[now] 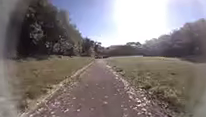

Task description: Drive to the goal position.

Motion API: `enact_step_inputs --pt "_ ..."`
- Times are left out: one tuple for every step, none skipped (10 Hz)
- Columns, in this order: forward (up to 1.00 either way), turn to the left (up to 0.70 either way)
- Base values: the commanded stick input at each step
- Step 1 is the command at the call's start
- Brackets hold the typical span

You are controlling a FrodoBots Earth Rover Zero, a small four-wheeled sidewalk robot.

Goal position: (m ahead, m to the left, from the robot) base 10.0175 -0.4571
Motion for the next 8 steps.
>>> enact_step_inputs --pt "1.00 0.00" --pt "1.00 0.00" --pt "1.00 0.00" --pt "1.00 0.00" --pt "1.00 0.00" --pt "1.00 0.00" --pt "1.00 0.00" --pt "1.00 0.00"
